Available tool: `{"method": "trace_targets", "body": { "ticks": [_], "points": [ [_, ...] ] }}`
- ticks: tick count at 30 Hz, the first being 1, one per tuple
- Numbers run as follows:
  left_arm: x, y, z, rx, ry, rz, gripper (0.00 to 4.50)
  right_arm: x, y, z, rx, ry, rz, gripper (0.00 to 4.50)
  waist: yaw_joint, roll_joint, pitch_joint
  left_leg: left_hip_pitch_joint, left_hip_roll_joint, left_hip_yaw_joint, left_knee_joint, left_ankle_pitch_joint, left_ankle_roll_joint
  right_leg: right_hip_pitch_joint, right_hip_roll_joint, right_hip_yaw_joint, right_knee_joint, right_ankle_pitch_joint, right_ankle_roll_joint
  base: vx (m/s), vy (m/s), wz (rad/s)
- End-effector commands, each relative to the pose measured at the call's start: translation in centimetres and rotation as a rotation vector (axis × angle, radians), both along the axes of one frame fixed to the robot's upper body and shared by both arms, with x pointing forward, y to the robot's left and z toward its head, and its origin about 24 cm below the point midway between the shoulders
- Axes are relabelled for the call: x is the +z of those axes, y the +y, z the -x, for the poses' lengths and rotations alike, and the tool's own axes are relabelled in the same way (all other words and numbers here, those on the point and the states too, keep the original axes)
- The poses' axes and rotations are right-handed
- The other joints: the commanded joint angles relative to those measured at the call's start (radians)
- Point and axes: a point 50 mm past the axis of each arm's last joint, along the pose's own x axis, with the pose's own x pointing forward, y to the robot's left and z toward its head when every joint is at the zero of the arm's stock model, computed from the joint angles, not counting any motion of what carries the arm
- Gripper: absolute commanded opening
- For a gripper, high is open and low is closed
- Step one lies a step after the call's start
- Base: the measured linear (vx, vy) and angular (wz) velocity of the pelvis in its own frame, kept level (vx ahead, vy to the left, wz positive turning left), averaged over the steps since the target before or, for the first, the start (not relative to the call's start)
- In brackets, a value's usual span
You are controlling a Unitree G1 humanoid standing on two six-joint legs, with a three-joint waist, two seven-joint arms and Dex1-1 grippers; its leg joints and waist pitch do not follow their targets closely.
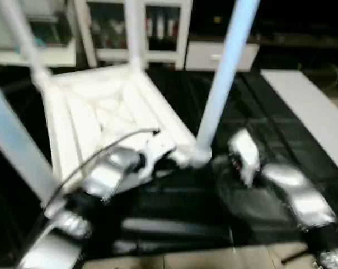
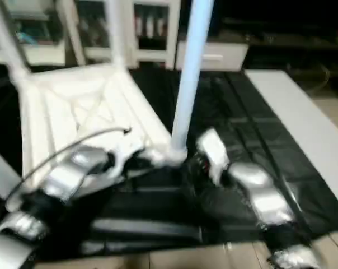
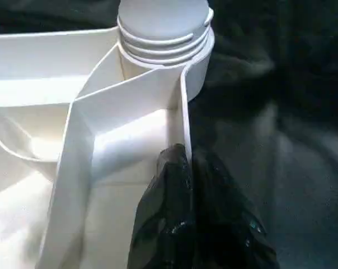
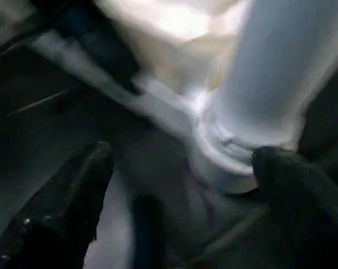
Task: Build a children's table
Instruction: Rotate leg to tighten
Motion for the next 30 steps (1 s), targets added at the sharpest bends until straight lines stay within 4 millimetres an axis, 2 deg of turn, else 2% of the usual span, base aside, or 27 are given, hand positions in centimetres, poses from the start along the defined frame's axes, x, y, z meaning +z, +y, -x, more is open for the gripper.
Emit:
{"method": "trace_targets", "body": {
  "ticks": [1,6,9,12,25,27,30],
  "points": [
    [-1.4,-0.8,2.2,-0.178,0.120,-0.033,0.00,0.8,-0.5,0.6,0.084,0.031,0.007,4.21,0.002,0.003,-0.057,-0.001,0.055,-0.015,-0.073,-0.166,0.091,0.056,-0.082,0.072,-0.085,-0.260,-0.192,0.000,0.000,0.00],
    [-0.8,0.1,3.7,-0.292,0.176,-0.040,0.00,1.3,-0.9,0.9,0.129,0.053,0.002,4.21,0.012,0.004,-0.054,0.005,0.056,-0.014,-0.076,-0.188,0.064,0.050,-0.081,0.072,-0.087,-0.307,-0.188,0.000,0.000,0.00],
    [-0.6,0.2,3.9,-0.308,0.183,-0.037,0.00,1.7,-0.7,0.7,0.127,0.045,-0.020,4.21,0.020,0.006,-0.056,0.012,0.056,-0.013,-0.076,-0.172,0.056,0.046,-0.080,0.074,-0.084,-0.277,-0.193,0.000,0.000,0.00],
    [-0.5,0.3,4.0,-0.310,0.187,-0.038,0.00,1.8,-0.5,0.4,0.133,0.042,-0.022,4.21,0.020,0.003,-0.058,0.005,0.055,-0.014,-0.076,-0.161,0.055,0.052,-0.080,0.072,-0.078,-0.245,-0.200,0.000,0.000,0.00],
    [-0.3,0.2,4.0,-0.300,0.180,-0.049,0.00,0.6,1.1,0.5,0.202,0.067,0.014,4.21,0.018,0.001,-0.059,0.003,0.053,-0.014,-0.074,-0.149,0.053,0.054,-0.081,0.072,-0.079,-0.260,-0.185,0.000,0.000,0.00],
    [-0.3,0.2,4.0,-0.298,0.180,-0.050,0.00,0.6,1.2,0.4,0.195,0.072,0.002,3.95,0.018,0.001,-0.059,0.003,0.052,-0.014,-0.074,-0.152,0.052,0.054,-0.081,0.071,-0.080,-0.268,-0.183,0.000,0.000,0.00],
    [-0.3,0.3,4.0,-0.297,0.178,-0.051,0.00,0.6,1.2,0.4,0.197,0.072,0.002,3.84,0.018,0.001,-0.059,0.003,0.053,-0.014,-0.074,-0.145,0.053,0.054,-0.081,0.072,-0.079,-0.262,-0.183,0.000,0.000,0.00]
  ]
}}
